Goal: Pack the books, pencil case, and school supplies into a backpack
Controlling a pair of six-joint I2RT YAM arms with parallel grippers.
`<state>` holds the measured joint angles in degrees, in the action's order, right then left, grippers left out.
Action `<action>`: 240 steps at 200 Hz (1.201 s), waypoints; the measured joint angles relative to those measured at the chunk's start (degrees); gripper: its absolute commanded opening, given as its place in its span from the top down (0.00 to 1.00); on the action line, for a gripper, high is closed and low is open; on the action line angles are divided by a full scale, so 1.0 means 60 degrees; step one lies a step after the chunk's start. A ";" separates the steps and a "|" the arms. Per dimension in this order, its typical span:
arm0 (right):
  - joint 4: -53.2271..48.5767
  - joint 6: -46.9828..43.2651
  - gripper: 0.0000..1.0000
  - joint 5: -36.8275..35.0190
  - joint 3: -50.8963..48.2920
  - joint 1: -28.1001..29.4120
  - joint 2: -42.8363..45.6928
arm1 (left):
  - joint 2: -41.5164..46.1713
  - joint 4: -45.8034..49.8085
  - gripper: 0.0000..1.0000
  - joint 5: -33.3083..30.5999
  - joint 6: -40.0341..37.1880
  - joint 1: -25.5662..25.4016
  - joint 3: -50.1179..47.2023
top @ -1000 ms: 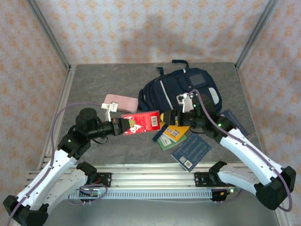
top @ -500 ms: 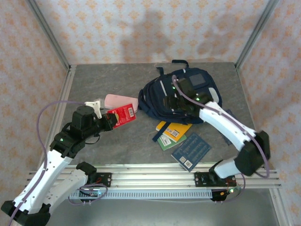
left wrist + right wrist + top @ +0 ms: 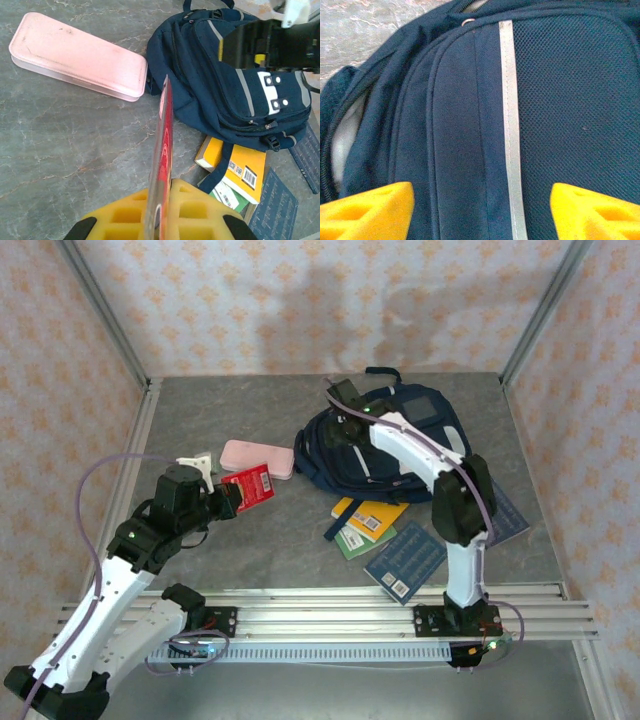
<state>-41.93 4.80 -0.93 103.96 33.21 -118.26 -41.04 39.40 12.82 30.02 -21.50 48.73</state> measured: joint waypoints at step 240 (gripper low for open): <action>-0.1308 -0.1730 1.00 0.4681 -0.0007 -0.2178 0.2765 | -0.2863 -0.2040 1.00 0.1504 0.1290 0.0361 0.0463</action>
<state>-49.78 -5.58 27.16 103.92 20.14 -101.67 -58.22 27.16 21.85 37.76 -19.33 51.51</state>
